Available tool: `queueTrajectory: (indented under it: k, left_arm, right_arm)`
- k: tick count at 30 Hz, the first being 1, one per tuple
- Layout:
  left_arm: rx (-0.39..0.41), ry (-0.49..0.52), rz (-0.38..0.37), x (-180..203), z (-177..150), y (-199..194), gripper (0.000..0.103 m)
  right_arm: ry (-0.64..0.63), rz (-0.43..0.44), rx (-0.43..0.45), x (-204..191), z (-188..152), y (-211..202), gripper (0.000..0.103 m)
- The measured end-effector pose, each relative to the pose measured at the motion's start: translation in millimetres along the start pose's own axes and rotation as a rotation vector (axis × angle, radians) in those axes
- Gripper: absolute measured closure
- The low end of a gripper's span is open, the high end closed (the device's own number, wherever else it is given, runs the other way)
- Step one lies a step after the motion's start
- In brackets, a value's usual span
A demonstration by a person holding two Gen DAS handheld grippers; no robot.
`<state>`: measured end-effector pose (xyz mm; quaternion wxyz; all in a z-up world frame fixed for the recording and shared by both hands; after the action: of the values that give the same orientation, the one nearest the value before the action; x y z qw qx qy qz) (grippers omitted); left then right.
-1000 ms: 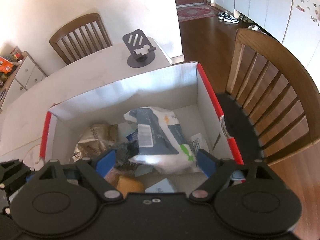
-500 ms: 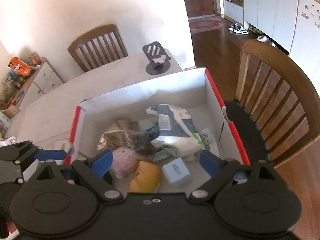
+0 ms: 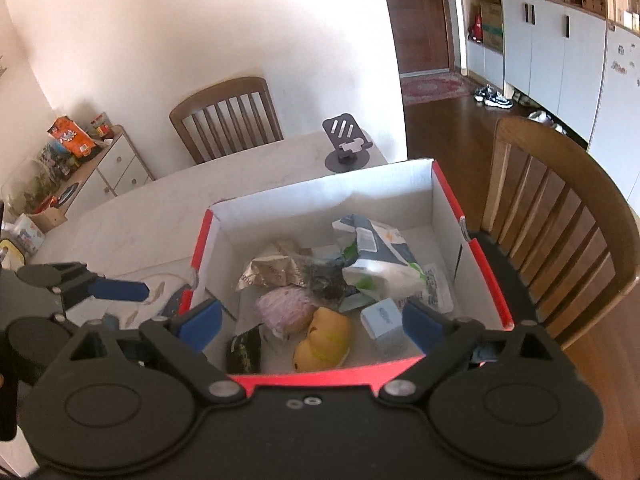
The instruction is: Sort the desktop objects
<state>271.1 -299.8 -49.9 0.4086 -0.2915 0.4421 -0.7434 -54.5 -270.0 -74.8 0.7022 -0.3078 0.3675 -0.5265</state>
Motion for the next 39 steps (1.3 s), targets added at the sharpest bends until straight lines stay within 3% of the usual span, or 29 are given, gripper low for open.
queueTrajectory:
  k: [21,39]
  left_arm:
    - [0.045,-0.028,-0.053,12.5,-24.7,-46.2,0.0]
    - [0.07,-0.01,-0.032,10.0,-33.7,-56.3,0.0]
  right_arm:
    - [-0.014,-0.048,0.079,-18.4,-26.8,-38.0,0.002]
    - [-0.005,-0.056,0.074,-26.8,-39.5,-39.5,0.002]
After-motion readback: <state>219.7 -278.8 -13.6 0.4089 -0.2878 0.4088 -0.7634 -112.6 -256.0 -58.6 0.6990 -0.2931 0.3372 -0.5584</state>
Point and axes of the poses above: each gripper's, at about its wrist camera, not at the fingertips, and y roughly the way its jaws point, x to its right, z to its top, the point moved 9 cm from there along y, roughly the way its jaws point, and after that the axes turned 8 degrees about -x, right-handed, at the moved point
